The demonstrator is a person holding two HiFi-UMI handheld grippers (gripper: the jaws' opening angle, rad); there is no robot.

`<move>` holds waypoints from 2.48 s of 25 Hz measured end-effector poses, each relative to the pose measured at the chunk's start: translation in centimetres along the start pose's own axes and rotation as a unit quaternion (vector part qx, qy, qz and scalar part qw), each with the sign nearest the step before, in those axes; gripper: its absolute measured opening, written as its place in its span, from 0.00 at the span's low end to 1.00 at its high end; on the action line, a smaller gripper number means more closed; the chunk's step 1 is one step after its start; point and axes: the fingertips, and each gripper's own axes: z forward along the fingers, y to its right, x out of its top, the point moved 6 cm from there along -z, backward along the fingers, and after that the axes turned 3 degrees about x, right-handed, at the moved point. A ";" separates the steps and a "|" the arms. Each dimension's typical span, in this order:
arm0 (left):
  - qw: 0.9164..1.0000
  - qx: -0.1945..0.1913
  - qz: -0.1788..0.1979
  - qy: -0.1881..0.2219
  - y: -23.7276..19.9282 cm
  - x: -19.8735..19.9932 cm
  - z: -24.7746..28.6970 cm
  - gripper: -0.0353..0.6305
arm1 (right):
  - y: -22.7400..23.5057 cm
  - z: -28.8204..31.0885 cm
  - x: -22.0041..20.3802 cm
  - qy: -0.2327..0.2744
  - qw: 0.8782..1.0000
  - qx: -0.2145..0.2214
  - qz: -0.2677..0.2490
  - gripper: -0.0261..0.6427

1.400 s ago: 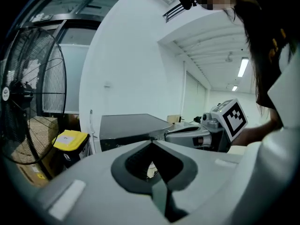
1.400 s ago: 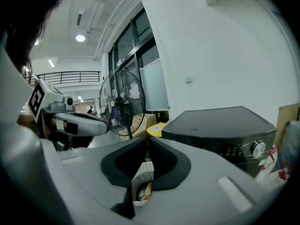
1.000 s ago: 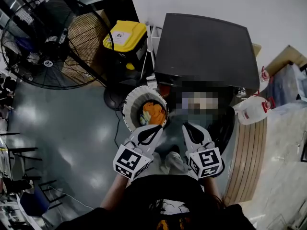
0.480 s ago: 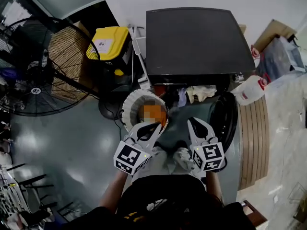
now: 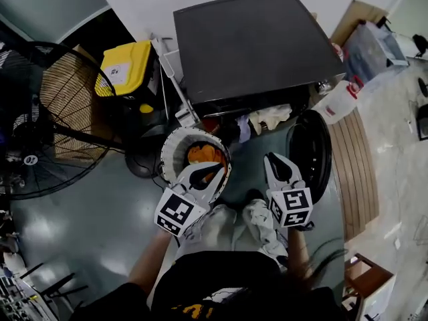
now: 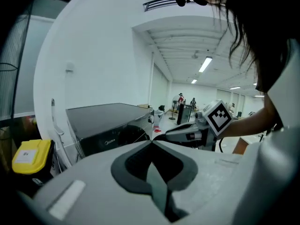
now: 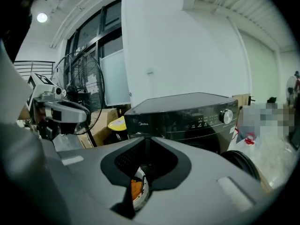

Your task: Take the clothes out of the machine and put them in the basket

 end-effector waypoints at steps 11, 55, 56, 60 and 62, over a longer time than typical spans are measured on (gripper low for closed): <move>0.999 -0.015 0.029 -0.014 -4.0 -2.8 3.6 0.05 | 4.1 4.3 -5.7 -0.015 0.996 -0.074 0.040 0.17; 0.994 0.002 0.028 -0.105 -4.6 -12.8 22.9 0.05 | 24.5 28.0 -21.6 -0.196 0.978 -0.056 -0.044 0.42; 0.994 0.002 0.031 -0.102 -4.5 -12.9 23.1 0.05 | 24.7 28.3 -21.8 -0.198 0.977 -0.057 -0.052 0.46; 0.994 -0.002 0.040 -0.101 -4.2 -14.3 23.4 0.05 | 25.3 29.6 -22.8 -0.205 0.971 -0.068 -0.098 0.51; 0.994 -0.002 0.040 -0.101 -4.4 -14.8 23.4 0.05 | 25.5 30.3 -23.2 -0.211 0.968 -0.073 -0.115 0.51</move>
